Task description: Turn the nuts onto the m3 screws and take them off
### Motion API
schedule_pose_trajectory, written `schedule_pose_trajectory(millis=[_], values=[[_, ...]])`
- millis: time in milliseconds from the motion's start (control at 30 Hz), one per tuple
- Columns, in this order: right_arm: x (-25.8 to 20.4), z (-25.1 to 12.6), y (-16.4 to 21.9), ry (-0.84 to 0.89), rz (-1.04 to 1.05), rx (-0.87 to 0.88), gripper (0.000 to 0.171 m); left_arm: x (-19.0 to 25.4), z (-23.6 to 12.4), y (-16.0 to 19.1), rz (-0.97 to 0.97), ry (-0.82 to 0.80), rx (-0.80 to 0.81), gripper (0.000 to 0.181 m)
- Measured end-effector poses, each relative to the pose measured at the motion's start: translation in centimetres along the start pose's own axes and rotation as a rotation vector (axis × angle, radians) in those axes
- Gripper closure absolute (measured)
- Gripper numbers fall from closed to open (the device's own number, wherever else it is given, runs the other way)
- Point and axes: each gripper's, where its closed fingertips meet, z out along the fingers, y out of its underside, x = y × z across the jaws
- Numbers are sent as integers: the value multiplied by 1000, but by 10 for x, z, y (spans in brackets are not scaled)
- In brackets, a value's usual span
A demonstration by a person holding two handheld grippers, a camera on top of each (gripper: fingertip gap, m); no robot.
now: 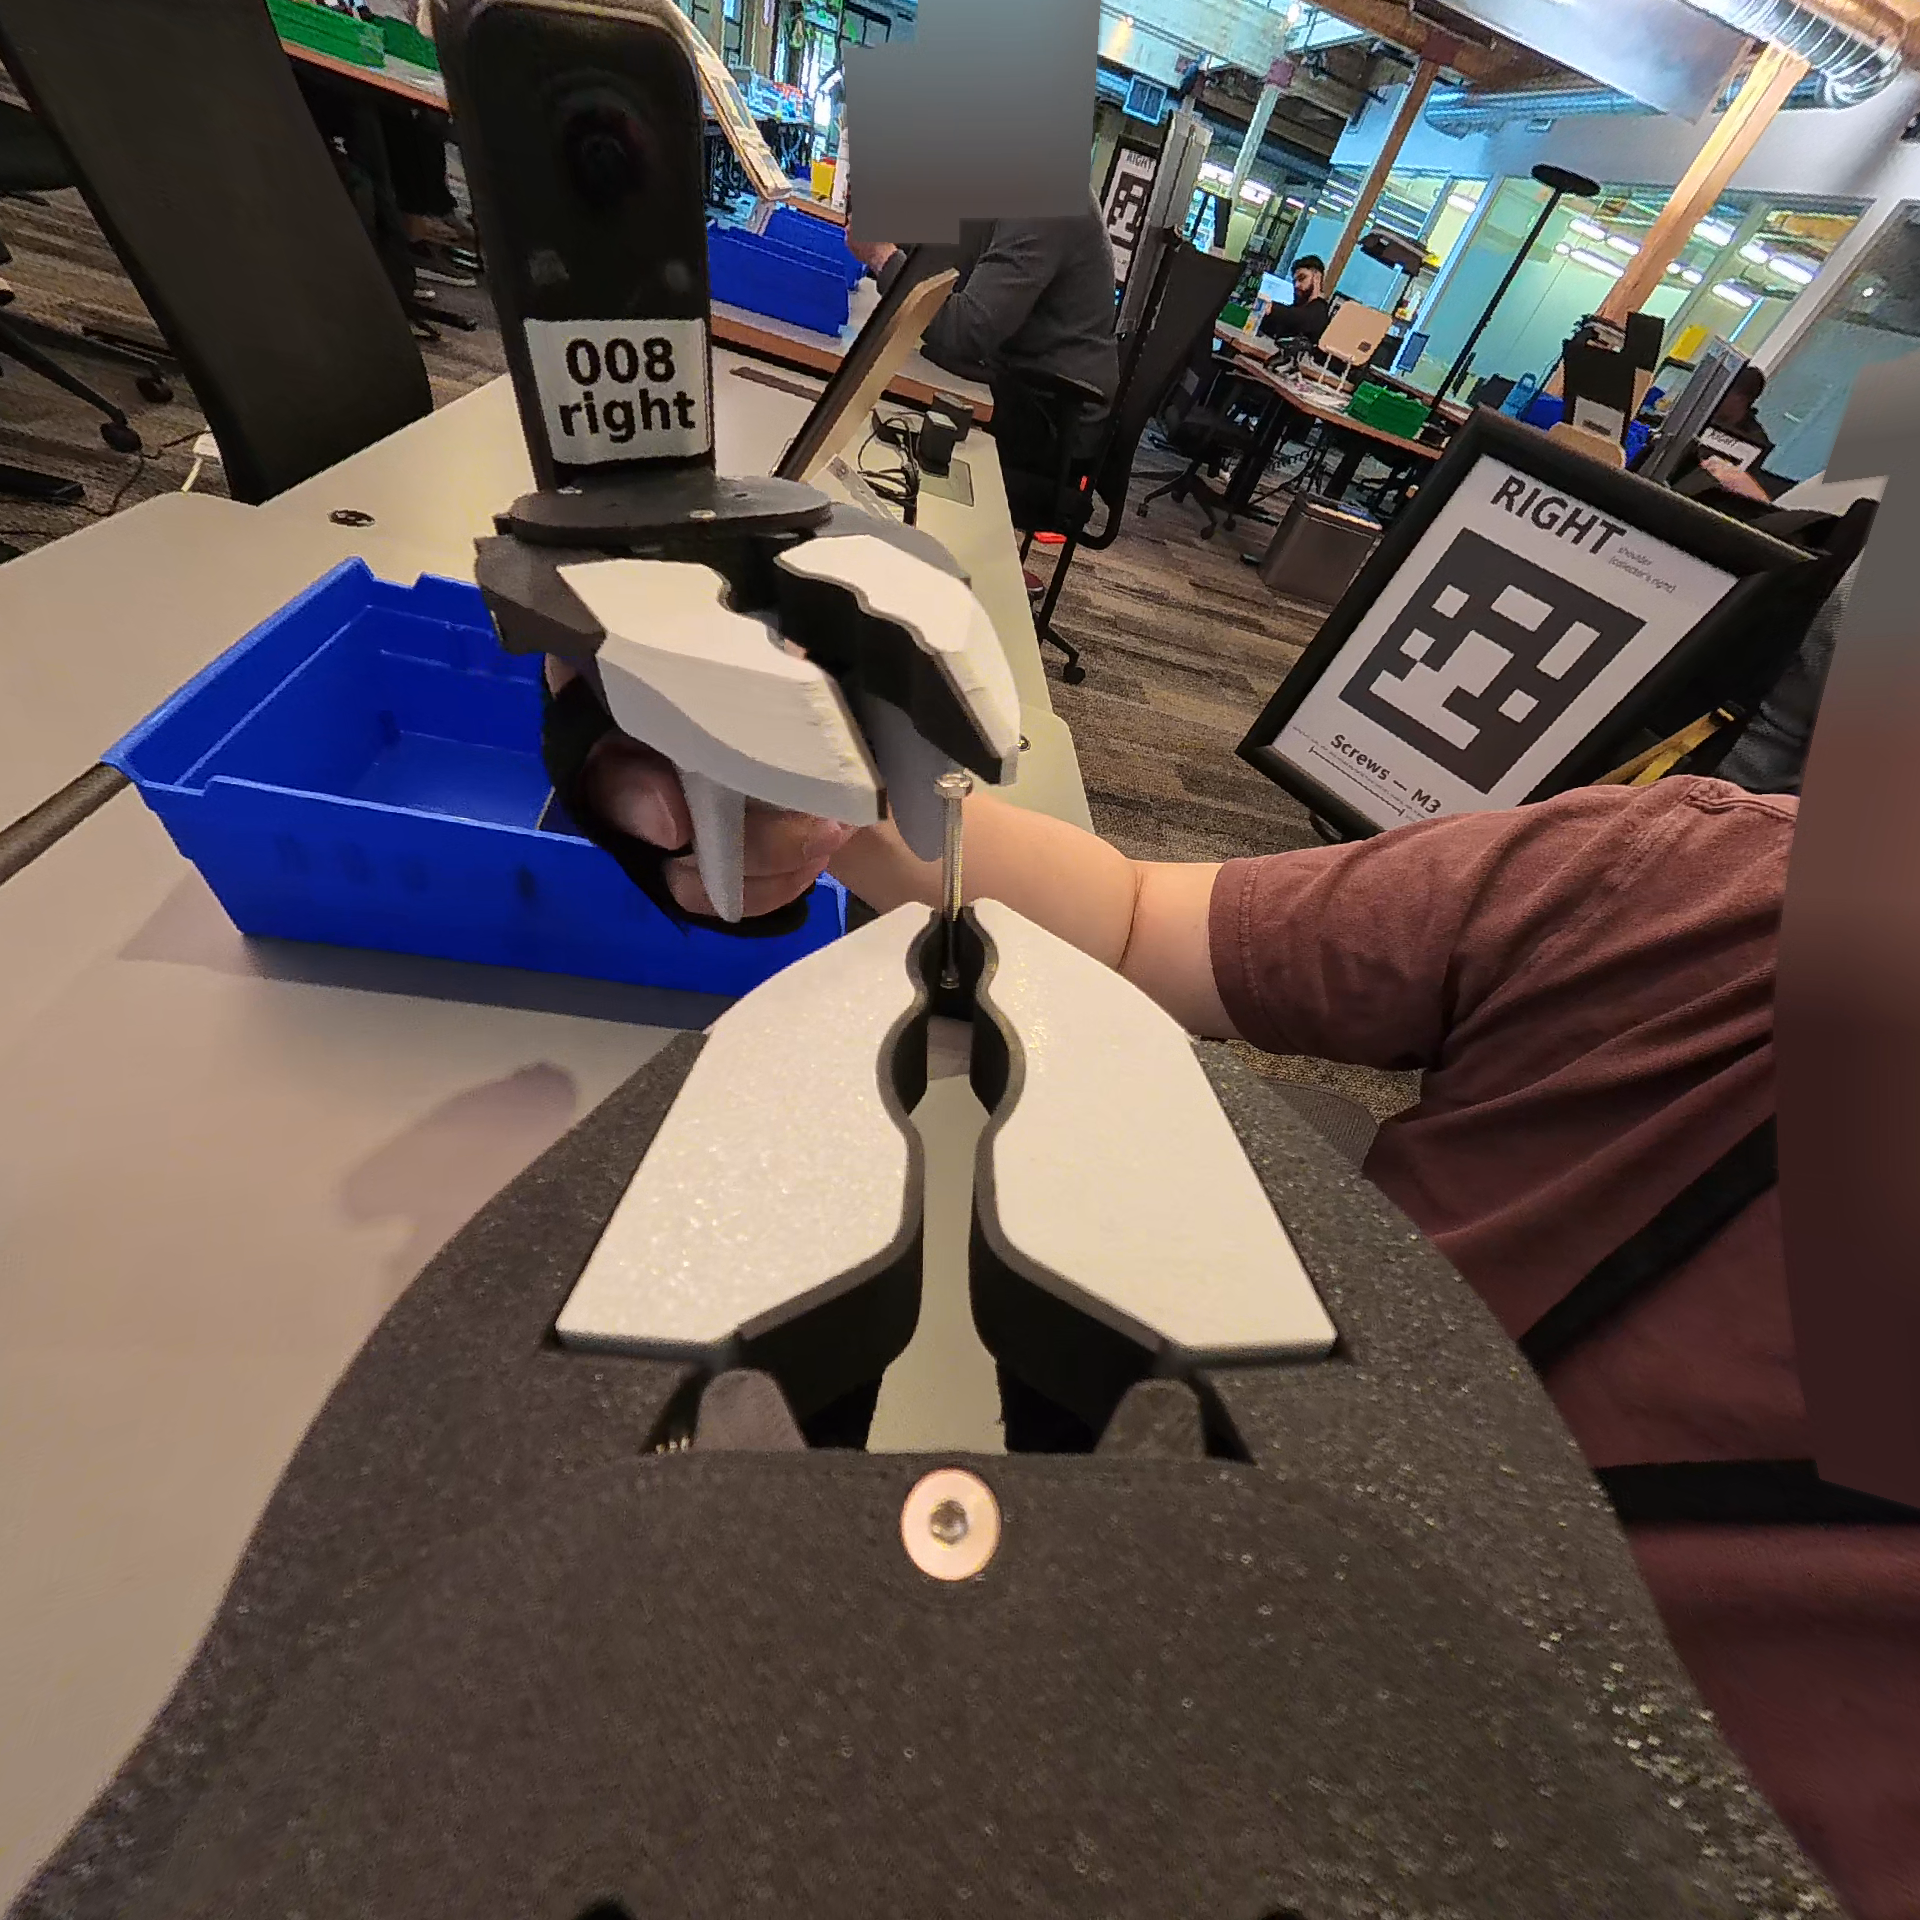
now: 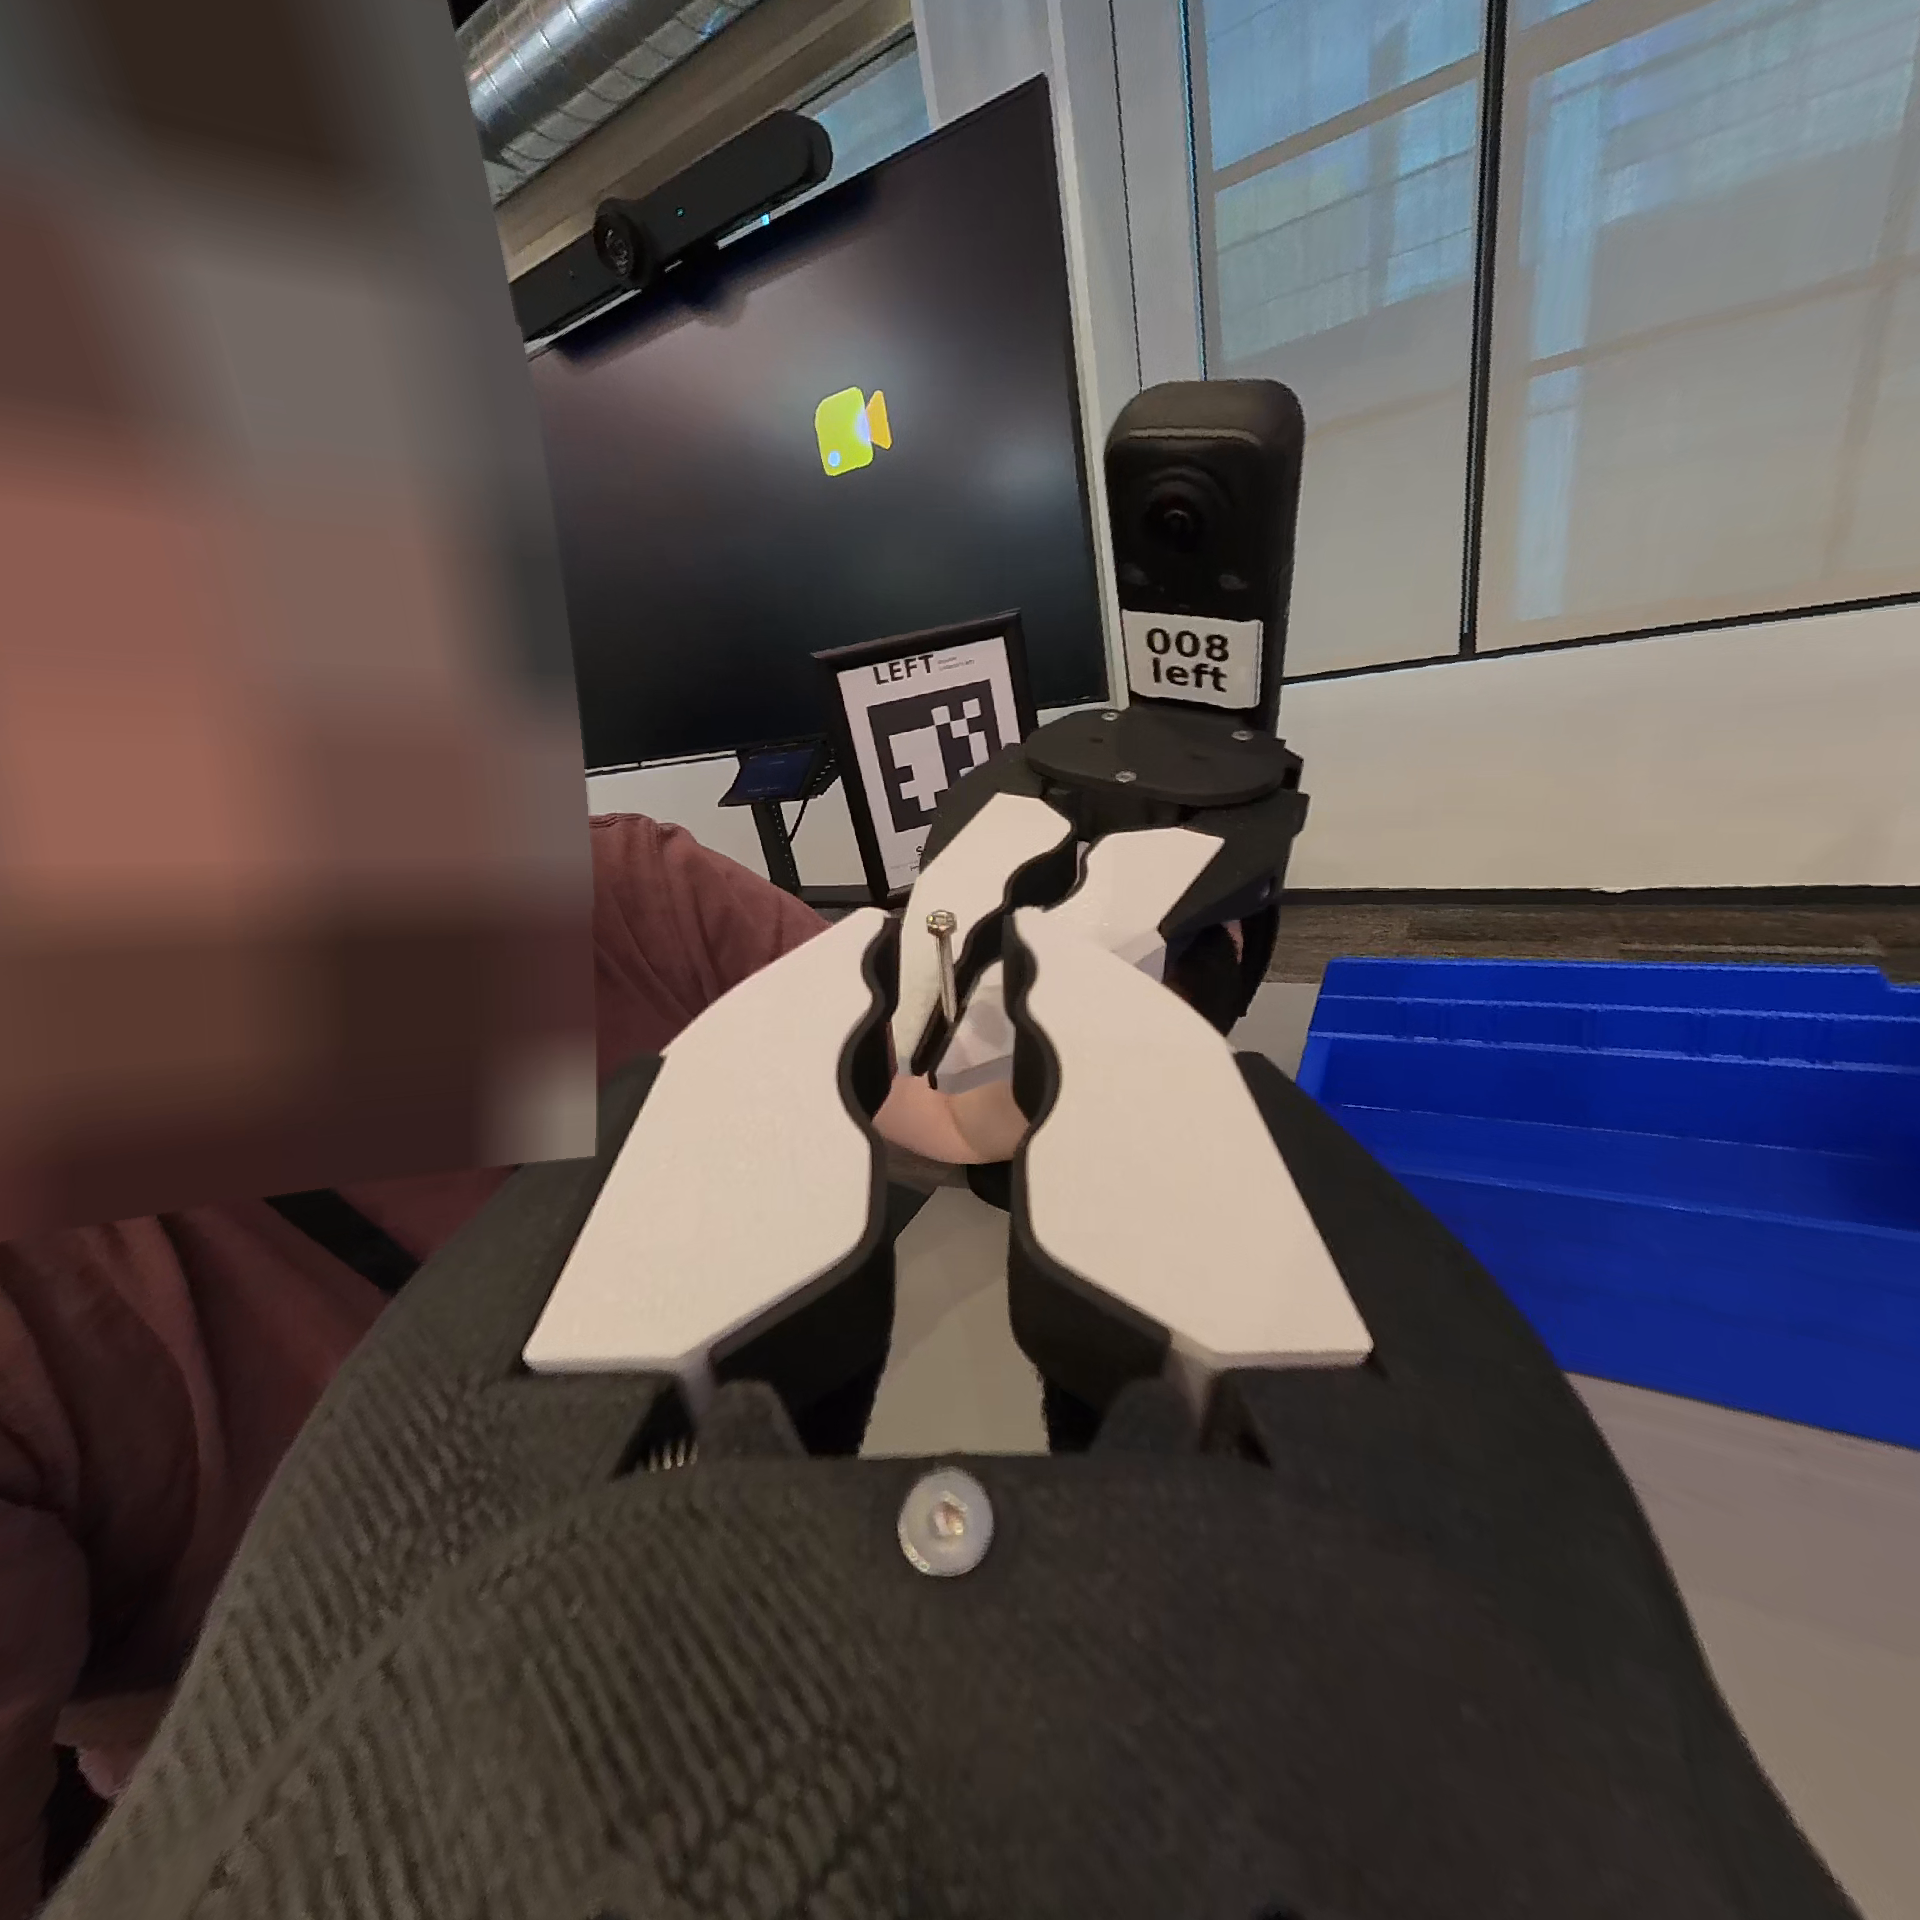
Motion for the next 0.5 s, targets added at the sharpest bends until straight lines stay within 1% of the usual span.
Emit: schedule_pose_trajectory(millis=[200, 500], values=[[-1, 1, -1, 3, -12, 0, 157, 0, 1, 1, 0, 1, -2, 179], [0, 1, 1, -2, -2, -3, 159, 0, 1, 1, 1, 1, -4, 179]])
